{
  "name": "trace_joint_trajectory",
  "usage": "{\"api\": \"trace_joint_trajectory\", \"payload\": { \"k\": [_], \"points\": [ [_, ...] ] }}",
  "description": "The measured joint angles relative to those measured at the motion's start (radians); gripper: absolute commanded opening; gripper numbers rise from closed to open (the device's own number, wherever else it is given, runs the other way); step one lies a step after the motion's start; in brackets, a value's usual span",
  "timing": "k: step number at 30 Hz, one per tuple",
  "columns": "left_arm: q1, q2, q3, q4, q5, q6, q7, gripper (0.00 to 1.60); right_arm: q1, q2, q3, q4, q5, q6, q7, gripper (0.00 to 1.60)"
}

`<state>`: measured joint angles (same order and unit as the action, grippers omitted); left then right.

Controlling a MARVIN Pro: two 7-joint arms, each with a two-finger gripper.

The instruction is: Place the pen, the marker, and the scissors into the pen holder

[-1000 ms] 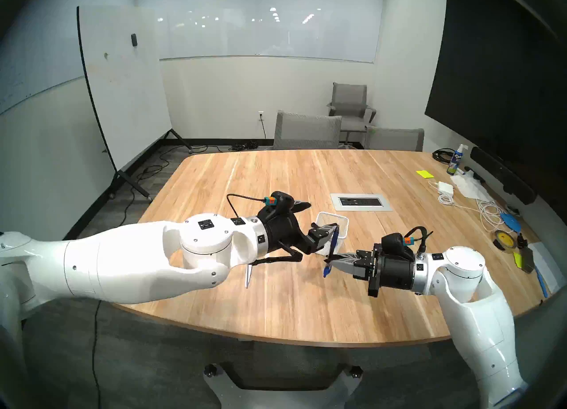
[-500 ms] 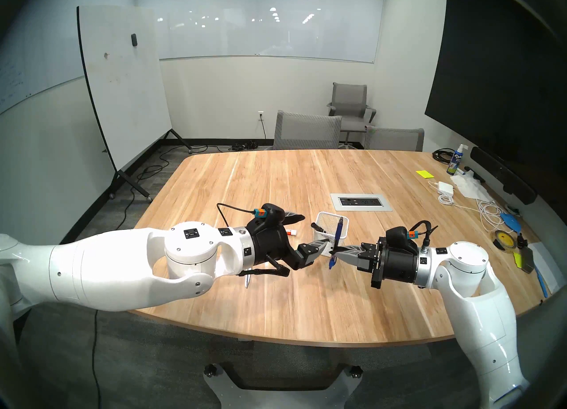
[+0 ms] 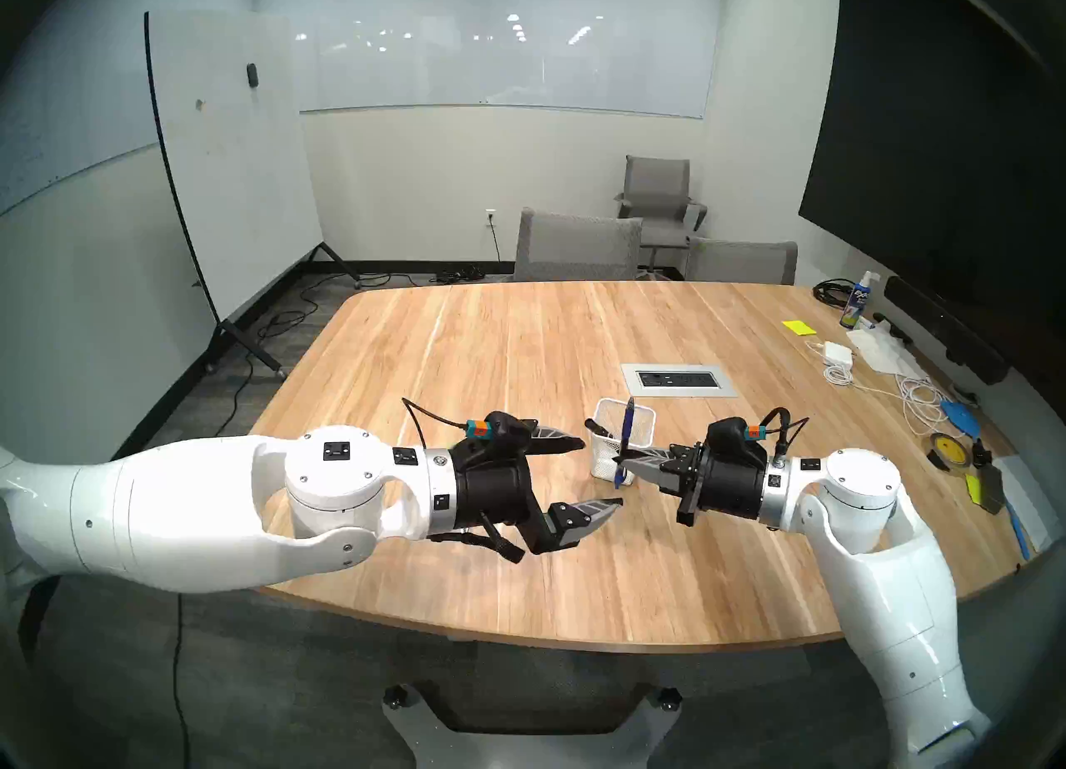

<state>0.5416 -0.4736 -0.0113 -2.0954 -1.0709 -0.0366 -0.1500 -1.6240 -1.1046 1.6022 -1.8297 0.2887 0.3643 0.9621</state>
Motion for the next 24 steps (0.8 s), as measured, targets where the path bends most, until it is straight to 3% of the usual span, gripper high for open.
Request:
{"api": "trace_joint_trajectory", "payload": {
  "k": [12, 24],
  "points": [
    [0.002, 0.049, 0.014, -0.028, 0.034, -0.022, -0.084, 1.60, 0.052, -0.045, -0.044, 0.027, -0.053, -0.005, -0.078, 0.00],
    [0.009, 0.076, 0.027, -0.039, 0.051, -0.034, -0.106, 1.60, 0.096, -0.059, -0.037, 0.051, -0.056, 0.026, -0.105, 0.00]
  ]
}}
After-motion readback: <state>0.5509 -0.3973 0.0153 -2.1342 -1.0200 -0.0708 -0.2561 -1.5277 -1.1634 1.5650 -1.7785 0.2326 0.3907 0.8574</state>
